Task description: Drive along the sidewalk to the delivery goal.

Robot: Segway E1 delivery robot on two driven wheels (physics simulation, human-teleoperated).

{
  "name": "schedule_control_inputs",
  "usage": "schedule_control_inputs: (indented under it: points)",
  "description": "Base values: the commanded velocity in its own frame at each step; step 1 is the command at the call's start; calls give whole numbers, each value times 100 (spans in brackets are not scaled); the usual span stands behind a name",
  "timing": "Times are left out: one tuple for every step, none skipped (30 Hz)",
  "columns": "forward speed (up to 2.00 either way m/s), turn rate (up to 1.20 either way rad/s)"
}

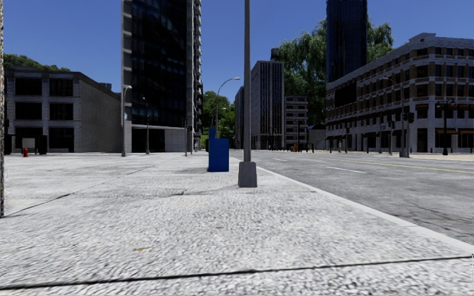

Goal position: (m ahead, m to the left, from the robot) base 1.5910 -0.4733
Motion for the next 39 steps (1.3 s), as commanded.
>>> schedule_control_inputs:
  points:
    - [116,0]
    - [116,0]
    - [116,0]
    - [116,0]
    - [116,0]
    - [116,0]
    - [116,0]
    - [116,0]
    - [116,0]
    - [116,0]
    - [116,0]
    - [116,0]
    - [116,0]
    - [116,0]
    - [116,0]
    - [116,0]
    - [116,0]
    - [116,0]
    - [116,0]
    - [116,0]
    - [116,0]
    - [116,0]
    - [116,0]
    - [116,0]
    - [116,0]
    - [116,0]
    - [116,0]
    - [116,0]
    - [116,0]
    - [116,0]
    - [116,0]
    - [116,0]
    - [116,0]
    - [116,0]
    - [116,0]
    - [116,0]
    - [116,0]
    - [116,0]
    - [39,0]
